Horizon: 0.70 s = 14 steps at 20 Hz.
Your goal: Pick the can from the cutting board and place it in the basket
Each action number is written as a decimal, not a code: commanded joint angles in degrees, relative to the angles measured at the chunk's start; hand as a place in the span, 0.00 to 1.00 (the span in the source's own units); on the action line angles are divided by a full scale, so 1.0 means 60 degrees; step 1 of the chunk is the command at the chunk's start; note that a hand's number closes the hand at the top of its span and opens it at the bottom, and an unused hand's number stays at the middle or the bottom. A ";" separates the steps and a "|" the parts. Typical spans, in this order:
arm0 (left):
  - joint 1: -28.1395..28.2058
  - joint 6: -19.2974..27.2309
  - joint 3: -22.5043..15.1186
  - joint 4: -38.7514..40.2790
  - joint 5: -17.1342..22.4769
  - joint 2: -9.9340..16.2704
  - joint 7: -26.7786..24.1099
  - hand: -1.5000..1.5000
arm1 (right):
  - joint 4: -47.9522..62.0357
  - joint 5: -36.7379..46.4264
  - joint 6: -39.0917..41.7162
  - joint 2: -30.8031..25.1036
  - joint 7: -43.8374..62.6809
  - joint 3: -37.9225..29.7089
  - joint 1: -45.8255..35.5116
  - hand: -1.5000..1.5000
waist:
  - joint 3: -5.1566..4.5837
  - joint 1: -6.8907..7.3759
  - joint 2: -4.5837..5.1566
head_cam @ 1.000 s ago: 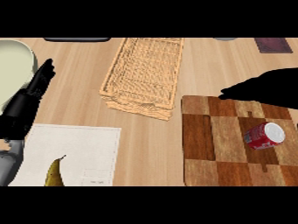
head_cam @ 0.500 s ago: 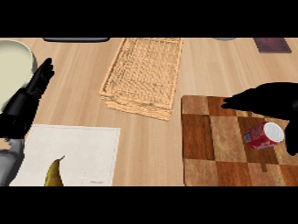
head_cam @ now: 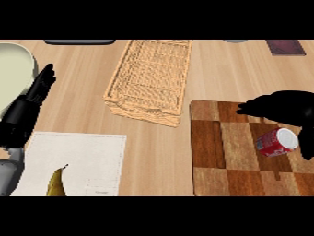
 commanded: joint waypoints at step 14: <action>-0.0203 -0.0519 0.0399 -0.0367 -0.0498 -0.0607 0.0680 0.50 | 0.0923 0.1783 -0.0792 0.1047 -0.1257 -0.0349 0.0970 0.00 | -0.0001 -0.0001 -0.0003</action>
